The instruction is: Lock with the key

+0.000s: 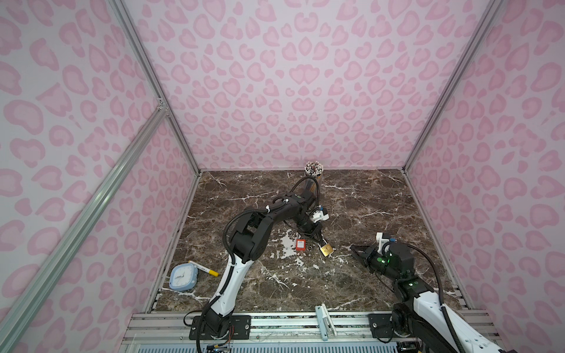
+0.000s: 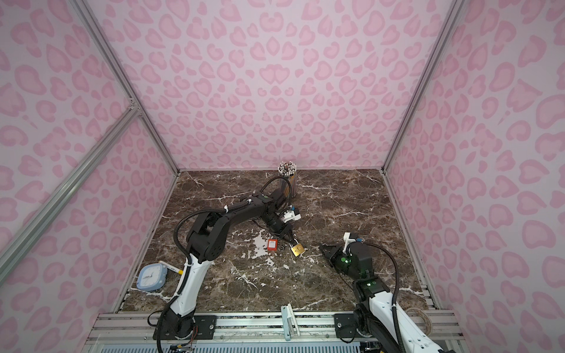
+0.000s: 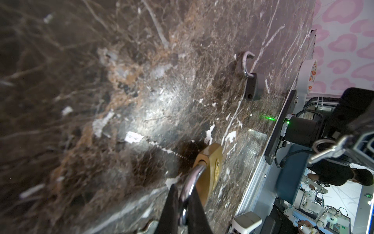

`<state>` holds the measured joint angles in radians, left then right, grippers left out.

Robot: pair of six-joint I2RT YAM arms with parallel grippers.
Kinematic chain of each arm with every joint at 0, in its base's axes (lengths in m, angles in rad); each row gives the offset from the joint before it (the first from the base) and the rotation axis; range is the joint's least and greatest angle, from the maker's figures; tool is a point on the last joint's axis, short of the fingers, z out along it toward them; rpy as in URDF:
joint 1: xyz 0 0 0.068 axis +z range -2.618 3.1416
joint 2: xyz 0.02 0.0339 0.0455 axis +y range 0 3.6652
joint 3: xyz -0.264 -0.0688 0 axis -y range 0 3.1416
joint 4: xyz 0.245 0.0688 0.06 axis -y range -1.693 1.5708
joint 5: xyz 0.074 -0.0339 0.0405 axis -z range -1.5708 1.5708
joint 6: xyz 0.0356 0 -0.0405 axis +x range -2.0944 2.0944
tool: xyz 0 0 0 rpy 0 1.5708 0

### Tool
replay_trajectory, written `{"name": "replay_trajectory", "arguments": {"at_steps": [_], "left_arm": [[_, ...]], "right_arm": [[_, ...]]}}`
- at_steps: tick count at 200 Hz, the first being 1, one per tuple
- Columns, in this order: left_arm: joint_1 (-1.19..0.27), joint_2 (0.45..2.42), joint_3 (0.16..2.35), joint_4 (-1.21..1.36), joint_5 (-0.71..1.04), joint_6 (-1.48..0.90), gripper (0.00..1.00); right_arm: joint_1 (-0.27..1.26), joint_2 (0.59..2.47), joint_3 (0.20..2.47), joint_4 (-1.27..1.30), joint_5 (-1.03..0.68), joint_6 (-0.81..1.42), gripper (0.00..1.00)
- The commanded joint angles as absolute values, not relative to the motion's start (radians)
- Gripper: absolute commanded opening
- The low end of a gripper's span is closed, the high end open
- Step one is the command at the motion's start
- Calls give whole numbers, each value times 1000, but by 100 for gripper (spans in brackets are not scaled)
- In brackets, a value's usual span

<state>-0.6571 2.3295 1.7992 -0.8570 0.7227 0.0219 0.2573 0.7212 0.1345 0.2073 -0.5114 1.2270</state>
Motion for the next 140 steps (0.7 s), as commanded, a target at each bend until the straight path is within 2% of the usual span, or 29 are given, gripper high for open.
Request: {"name": "replay_trajectory", "arguments": {"at_steps": [1, 125, 140], "left_arm": [[-658, 2345, 1807, -896, 622, 51, 3], [-660, 2385, 1877, -918, 529, 37, 3], [-660, 2393, 1890, -921, 504, 32, 8]], "right_arm": [[266, 741, 135, 249, -492, 1222, 0], [314, 836, 122, 325, -455, 1231, 0], [315, 854, 123, 341, -454, 1233, 0]]}}
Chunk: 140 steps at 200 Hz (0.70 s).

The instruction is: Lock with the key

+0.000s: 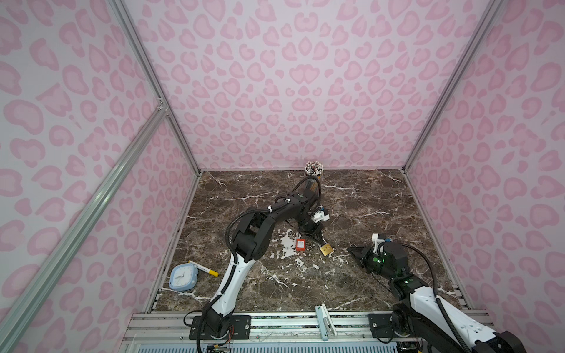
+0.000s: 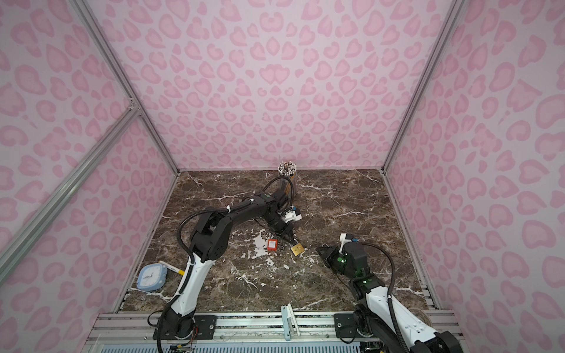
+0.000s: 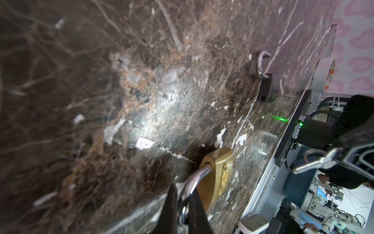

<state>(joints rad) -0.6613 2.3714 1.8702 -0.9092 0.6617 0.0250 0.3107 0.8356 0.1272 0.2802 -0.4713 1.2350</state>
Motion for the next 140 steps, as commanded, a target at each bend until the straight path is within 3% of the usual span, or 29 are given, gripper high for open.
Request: {"name": "replay_trajectory", "arguments": {"at_steps": [1, 84, 88, 105, 140], "left_arm": [[-661, 2393, 1890, -922, 502, 32, 8], [-661, 2391, 1927, -893, 483, 5, 35], [-661, 2395, 1933, -894, 485, 6, 41], [-661, 2407, 1955, -897, 483, 3, 47], [-661, 2393, 1968, -878, 479, -12, 48]], "right_arm": [[316, 856, 124, 342, -454, 1234, 0], [339, 933, 141, 373, -435, 1234, 0], [340, 934, 141, 372, -432, 1234, 0], [345, 936, 141, 361, -420, 1235, 0], [355, 946, 136, 350, -404, 1235, 0]]}}
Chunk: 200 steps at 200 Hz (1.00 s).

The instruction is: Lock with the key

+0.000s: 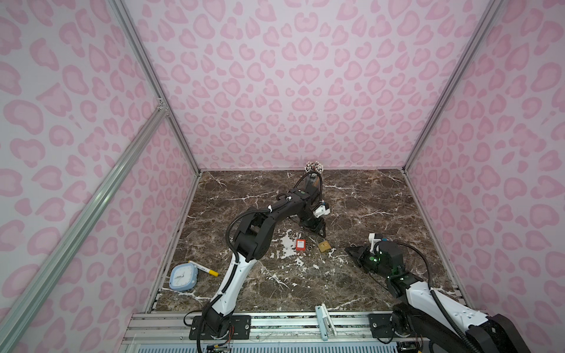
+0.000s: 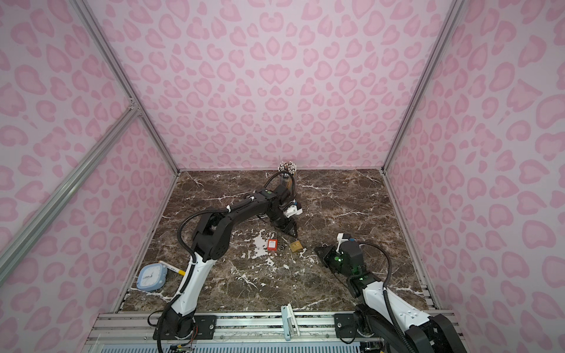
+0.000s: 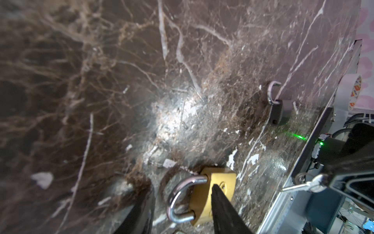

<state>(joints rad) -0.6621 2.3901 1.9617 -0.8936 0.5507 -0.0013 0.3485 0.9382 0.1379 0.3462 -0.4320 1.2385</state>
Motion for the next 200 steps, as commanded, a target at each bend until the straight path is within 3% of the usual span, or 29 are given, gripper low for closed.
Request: {"name": "replay_trajectory", "arguments": {"at_steps": [1, 117, 200], "left_arm": [[-661, 2393, 1969, -878, 480, -12, 48], [-674, 2238, 1797, -724, 427, -102, 55], [-675, 2192, 1770, -727, 431, -108, 56]], "right_arm": [[355, 946, 135, 350, -404, 1236, 0], [406, 1156, 183, 439, -402, 1225, 0], [411, 1133, 189, 322, -354, 1241, 0]]}}
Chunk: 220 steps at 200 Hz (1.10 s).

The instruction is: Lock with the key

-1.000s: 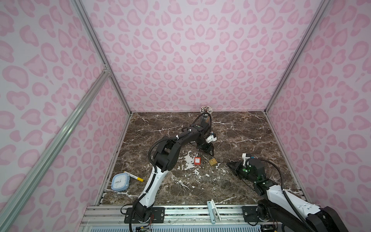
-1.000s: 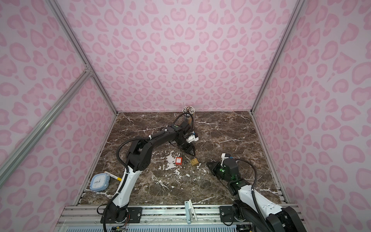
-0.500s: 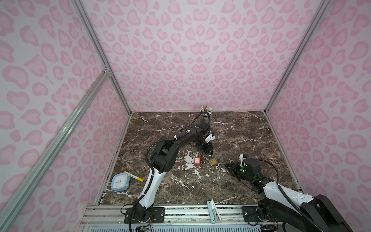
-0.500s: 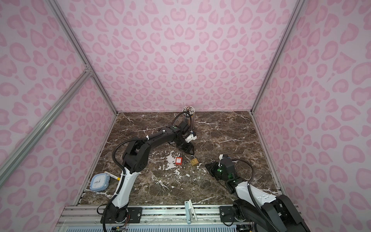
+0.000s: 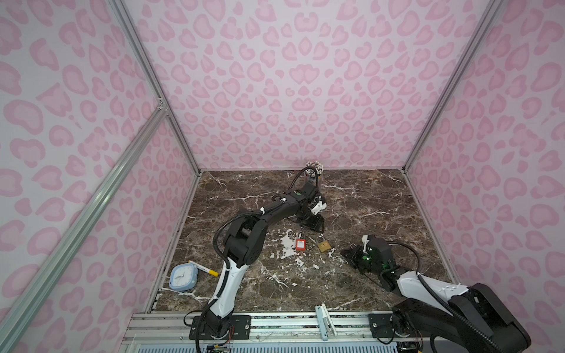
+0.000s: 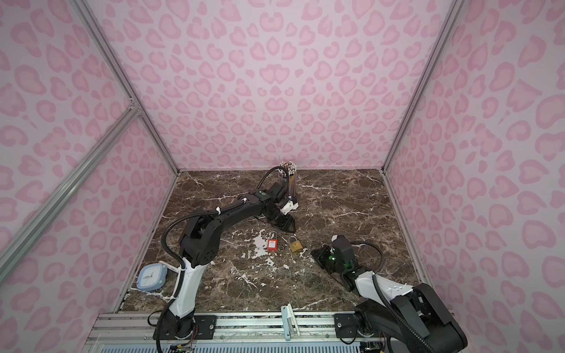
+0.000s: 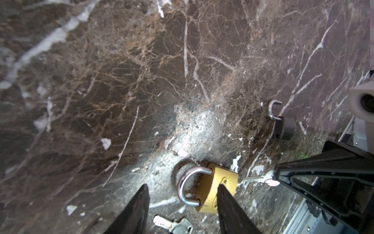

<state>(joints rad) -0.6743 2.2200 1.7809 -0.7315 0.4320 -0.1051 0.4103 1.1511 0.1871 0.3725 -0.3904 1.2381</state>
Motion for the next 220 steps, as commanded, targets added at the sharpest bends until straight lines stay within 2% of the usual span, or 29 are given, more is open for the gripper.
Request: {"name": "replay_trajectory", "arguments": {"at_steps": [1, 54, 97, 141, 220], "left_arm": [[-675, 2192, 1770, -727, 431, -109, 56], [-675, 2166, 1738, -718, 433, -112, 56], [-675, 2155, 1721, -715, 436, -118, 56], [-676, 2135, 1686, -690, 451, -145, 56], [-697, 2149, 1657, -692, 469, -159, 57]], "right_arm": [[412, 1132, 189, 319, -354, 1242, 0], [411, 1053, 177, 226, -322, 1262, 25], [411, 942, 150, 169, -292, 1303, 39], [404, 811, 155, 62, -234, 1275, 44], [402, 916, 167, 152, -281, 1260, 44]]}}
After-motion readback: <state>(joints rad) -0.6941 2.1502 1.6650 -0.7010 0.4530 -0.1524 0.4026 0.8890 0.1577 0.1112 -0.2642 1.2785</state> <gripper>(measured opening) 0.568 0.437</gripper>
